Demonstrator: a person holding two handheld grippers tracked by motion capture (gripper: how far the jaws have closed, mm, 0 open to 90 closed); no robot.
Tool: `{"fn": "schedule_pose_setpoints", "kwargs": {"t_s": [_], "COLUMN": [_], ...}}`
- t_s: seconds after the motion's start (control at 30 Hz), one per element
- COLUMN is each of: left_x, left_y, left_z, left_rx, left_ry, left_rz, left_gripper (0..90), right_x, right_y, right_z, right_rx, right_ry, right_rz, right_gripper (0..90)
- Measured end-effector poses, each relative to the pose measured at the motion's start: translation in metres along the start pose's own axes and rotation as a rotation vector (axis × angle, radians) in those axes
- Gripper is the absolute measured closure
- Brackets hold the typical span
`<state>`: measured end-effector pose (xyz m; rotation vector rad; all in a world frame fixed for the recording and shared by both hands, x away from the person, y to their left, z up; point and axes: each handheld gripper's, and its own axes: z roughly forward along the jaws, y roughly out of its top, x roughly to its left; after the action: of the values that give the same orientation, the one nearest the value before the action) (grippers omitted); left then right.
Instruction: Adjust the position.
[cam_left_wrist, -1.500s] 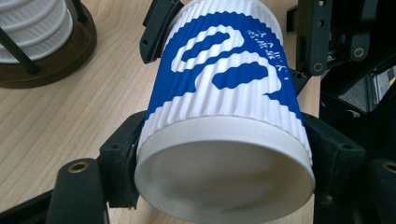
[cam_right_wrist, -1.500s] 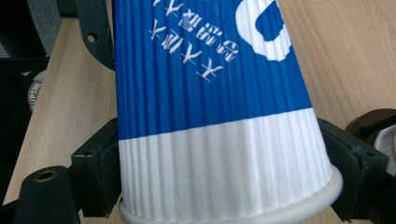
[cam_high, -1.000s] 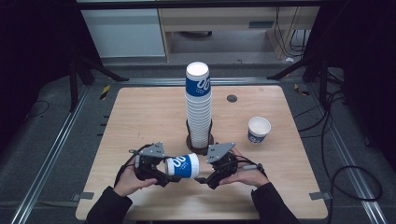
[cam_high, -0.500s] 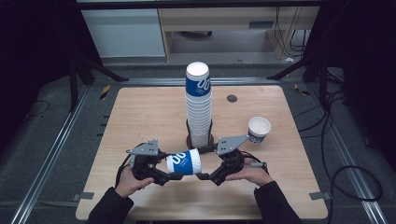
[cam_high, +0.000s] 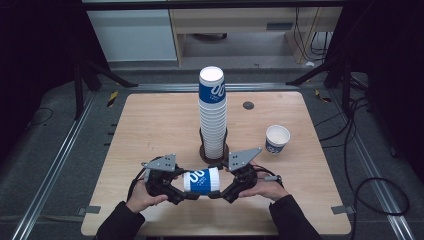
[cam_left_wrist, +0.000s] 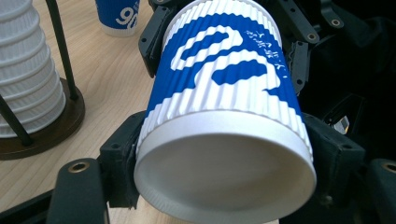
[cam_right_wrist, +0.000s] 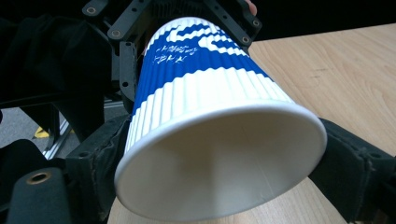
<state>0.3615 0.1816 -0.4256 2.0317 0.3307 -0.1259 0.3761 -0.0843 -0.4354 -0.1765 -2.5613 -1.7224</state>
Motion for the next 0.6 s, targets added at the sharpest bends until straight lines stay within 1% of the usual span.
{"fn": "schedule_pose_setpoints", "kwargs": {"t_s": [0.1,0.17,0.27,0.33,0.4,0.47,0.57,0.6], "left_x": [0.0003,0.0003,-0.0002,-0.0001,-0.0001,0.0008,0.0027,0.0034], "left_y": [0.0001,0.0006,0.0012,0.0015,0.0015,0.0008,-0.0015,-0.0023], "left_z": [-0.0003,-0.0009,-0.0018,-0.0027,-0.0033,-0.0043,-0.0044,-0.0032], "left_rx": [-0.002,-0.005,0.004,0.011,0.029,0.055,0.101,0.117], "left_ry": [0.0,0.008,0.02,0.019,0.034,0.061,0.094,0.096], "left_rz": [-0.002,-0.003,0.004,0.006,0.017,0.03,0.04,0.046], "left_gripper": [25.2,24.4,19.9,19.3,17.6,16.2,13.9,13.7], "right_x": [-0.0001,0.0002,0.0004,0.0001,-0.0004,-0.001,-0.0018,-0.0021], "right_y": [-0.0003,0.0001,0.001,0.0009,0.0007,0.0003,-0.0013,-0.0019], "right_z": [0.0,-0.0008,-0.0027,-0.0044,-0.0056,-0.0065,-0.0064,-0.0057], "right_rx": [-0.002,-0.002,-0.003,0.003,0.012,0.03,0.085,0.103], "right_ry": [-0.003,-0.002,-0.01,-0.014,-0.021,-0.032,-0.066,-0.074], "right_rz": [0.001,-0.001,-0.005,-0.006,-0.005,-0.011,-0.021,-0.023], "right_gripper": [14.3,15.4,16.2,16.5,16.5,16.5,16.4,16.3]}}
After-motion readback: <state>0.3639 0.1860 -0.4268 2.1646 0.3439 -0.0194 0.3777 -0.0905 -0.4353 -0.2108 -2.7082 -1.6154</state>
